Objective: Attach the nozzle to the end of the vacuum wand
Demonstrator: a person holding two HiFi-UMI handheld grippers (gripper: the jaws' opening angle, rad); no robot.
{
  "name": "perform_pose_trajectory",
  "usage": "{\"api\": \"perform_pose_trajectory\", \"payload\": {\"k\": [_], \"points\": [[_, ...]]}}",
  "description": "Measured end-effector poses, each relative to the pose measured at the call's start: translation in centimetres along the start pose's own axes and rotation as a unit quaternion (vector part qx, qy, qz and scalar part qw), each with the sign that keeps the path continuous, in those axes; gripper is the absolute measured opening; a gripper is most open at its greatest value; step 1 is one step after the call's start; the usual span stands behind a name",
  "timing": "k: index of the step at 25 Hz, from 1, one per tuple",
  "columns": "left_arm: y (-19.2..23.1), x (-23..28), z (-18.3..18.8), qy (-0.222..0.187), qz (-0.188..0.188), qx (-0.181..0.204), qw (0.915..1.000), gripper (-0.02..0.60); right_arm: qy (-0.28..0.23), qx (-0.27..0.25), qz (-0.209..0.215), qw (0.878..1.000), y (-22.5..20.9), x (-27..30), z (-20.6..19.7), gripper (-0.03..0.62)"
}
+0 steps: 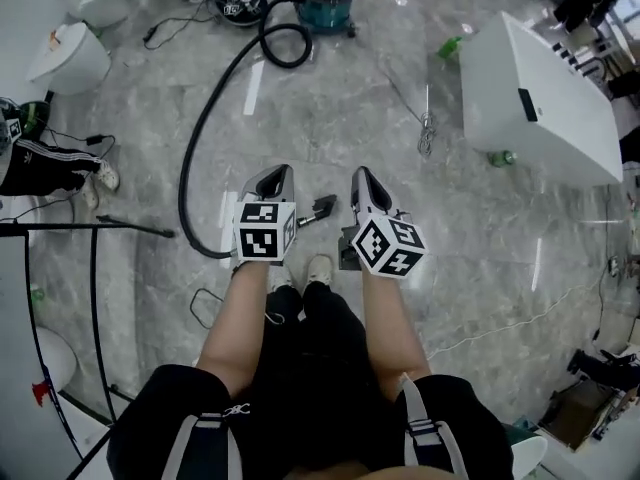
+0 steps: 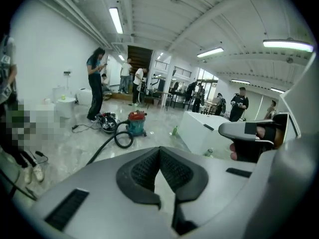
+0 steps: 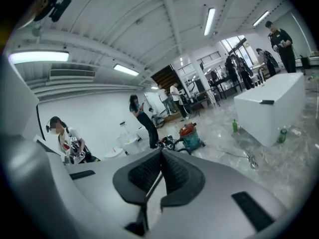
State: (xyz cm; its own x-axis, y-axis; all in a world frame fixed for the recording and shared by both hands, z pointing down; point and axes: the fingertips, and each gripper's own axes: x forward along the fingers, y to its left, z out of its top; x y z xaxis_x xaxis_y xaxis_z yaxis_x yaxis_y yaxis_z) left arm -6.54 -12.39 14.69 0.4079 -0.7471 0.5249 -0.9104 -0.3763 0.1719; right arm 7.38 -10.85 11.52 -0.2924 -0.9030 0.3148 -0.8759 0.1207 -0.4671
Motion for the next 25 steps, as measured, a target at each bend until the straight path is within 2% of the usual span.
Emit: {"api": "perform_pose_trajectory", "payload": {"k": [8, 13, 17, 25], "points": [[-3.0, -10.3, 12.9, -0.069, 0.003, 0.068, 0.9953, 0.010, -0.069, -0.073, 0.031, 0.994, 8.8, -4.7, 11.6, 0.014], [-2.8, -15.4, 19.4, -0.116, 0.017, 0.085, 0.9894, 0.011, -0.113, -0.090, 0.061, 0.988, 12.7, -7.0, 17.7, 0.014], [-1.8, -16.6, 21.3, -0.133, 0.025, 0.092, 0.9865, 0.011, -0.133, -0.093, 0.069, 0.984, 14.0, -7.0, 19.4, 0.014], [-2.9, -15.7, 21.2, -0.130, 0.011, 0.101, 0.9863, 0.010, -0.138, -0.091, 0.078, 0.983, 14.0, -7.2, 19.4, 0.014]]}}
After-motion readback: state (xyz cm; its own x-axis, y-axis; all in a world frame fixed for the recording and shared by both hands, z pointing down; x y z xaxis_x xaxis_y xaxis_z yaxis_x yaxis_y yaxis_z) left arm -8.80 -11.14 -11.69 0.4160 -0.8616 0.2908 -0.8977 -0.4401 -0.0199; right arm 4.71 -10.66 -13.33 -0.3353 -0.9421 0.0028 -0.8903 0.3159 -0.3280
